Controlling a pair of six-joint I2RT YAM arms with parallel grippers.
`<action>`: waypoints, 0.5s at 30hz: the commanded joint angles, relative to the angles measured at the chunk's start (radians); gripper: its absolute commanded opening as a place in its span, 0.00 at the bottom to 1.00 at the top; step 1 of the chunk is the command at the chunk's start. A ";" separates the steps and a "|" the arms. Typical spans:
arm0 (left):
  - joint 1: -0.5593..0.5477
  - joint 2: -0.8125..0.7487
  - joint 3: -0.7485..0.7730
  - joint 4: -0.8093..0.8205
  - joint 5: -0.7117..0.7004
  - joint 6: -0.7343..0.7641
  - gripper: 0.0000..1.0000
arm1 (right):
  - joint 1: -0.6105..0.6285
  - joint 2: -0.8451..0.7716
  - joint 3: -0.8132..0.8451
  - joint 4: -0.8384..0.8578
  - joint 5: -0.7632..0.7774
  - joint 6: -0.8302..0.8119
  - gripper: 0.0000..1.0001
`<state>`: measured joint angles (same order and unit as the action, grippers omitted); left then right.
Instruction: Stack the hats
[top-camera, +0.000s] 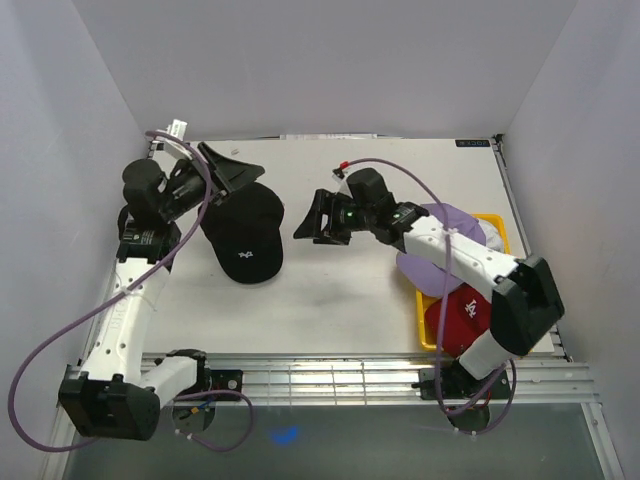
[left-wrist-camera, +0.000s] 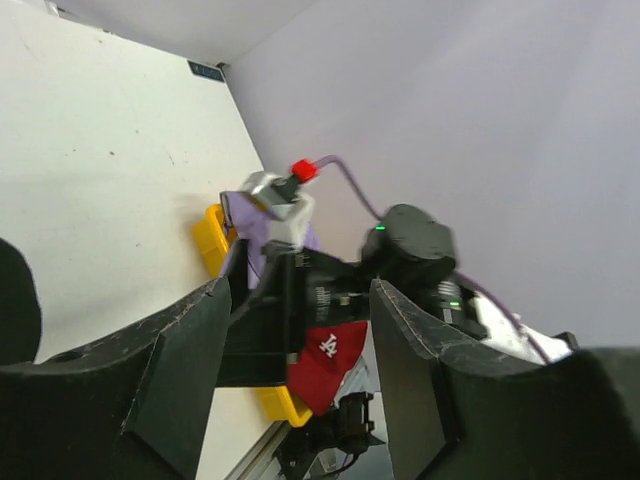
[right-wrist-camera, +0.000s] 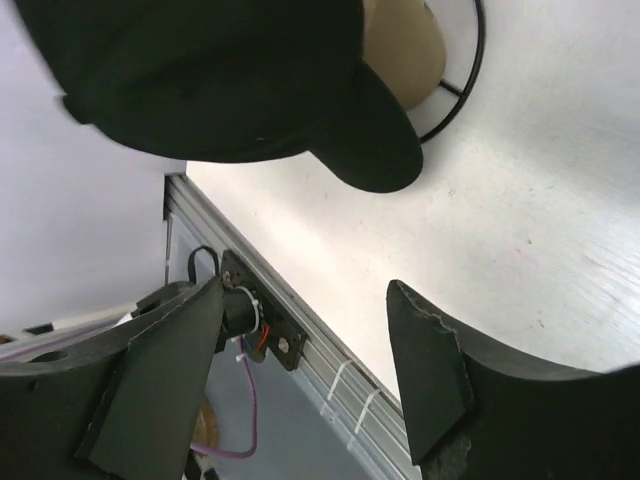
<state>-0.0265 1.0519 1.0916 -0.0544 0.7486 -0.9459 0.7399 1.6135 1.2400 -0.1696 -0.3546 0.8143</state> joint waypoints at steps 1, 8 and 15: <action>-0.107 0.033 0.062 -0.088 -0.202 0.071 0.68 | -0.039 -0.206 0.032 -0.187 0.168 -0.046 0.72; -0.239 0.129 0.122 -0.076 -0.287 0.087 0.68 | -0.261 -0.662 -0.086 -0.384 0.302 -0.043 0.75; -0.528 0.310 0.136 -0.007 -0.391 0.098 0.68 | -0.306 -0.797 0.074 -0.551 0.422 -0.079 0.79</action>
<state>-0.4419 1.3079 1.1946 -0.0910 0.4305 -0.8719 0.4381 0.7963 1.2572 -0.6136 0.0006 0.7654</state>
